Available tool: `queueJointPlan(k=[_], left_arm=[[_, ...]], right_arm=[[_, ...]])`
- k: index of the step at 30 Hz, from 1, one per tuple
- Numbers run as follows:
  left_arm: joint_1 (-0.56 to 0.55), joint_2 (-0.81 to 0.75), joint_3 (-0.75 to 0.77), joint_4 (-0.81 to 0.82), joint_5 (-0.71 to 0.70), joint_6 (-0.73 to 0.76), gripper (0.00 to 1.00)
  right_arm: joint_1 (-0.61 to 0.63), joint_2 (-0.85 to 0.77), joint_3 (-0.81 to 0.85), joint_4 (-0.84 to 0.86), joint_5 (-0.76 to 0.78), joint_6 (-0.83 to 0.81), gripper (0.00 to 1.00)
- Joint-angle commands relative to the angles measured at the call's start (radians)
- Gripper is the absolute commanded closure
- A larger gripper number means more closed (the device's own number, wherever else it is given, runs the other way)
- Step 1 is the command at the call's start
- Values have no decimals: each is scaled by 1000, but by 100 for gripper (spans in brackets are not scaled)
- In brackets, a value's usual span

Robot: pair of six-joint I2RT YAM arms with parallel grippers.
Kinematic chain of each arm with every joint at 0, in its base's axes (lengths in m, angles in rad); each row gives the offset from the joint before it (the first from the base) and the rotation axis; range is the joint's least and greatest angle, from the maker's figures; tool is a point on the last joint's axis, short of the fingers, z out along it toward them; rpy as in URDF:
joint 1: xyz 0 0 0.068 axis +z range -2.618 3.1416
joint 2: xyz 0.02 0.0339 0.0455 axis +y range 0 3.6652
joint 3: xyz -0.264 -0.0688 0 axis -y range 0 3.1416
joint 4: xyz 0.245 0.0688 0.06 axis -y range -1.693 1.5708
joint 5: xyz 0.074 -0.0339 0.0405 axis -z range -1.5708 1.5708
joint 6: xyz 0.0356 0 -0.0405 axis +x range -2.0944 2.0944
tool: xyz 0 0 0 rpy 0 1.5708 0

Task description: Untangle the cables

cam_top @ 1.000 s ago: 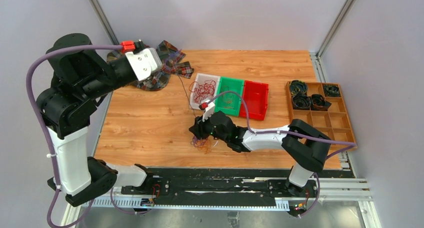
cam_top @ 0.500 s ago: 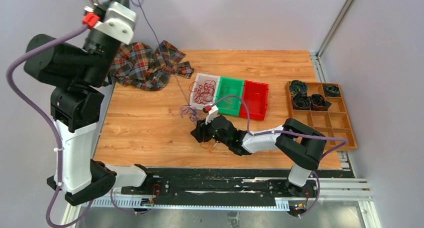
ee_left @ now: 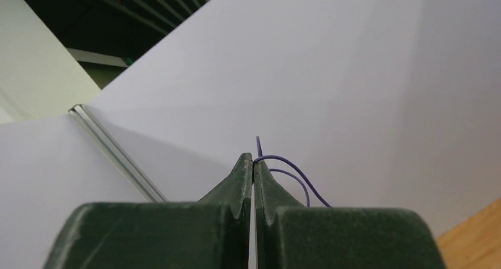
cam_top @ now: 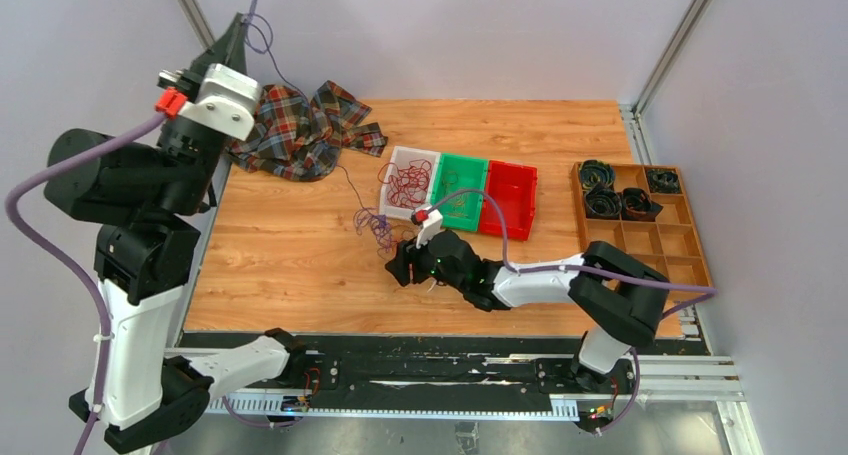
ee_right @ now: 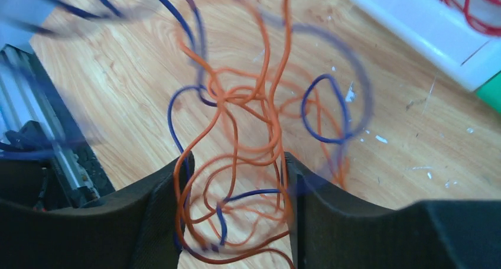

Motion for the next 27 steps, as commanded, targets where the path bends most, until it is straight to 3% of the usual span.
queueJointPlan(k=[1, 13, 16, 21, 27], left_arm=[[-7, -38, -88, -71, 9, -9, 100], [-7, -177, -373, -217, -27, 27, 100], [-7, -210, -445, -272, -45, 51, 100], [-5, -270, -602, -317, -96, 131, 100], [-4, -297, -739, -386, -112, 150, 100]], right_arm=[[7, -89, -9, -23, 10, -35, 43], [-43, -45, 52, -133, -45, -38, 59], [-46, -20, 78, -162, -67, -38, 57], [-46, 47, 157, -337, -39, -17, 43], [-46, 83, 166, -394, -70, 17, 52]])
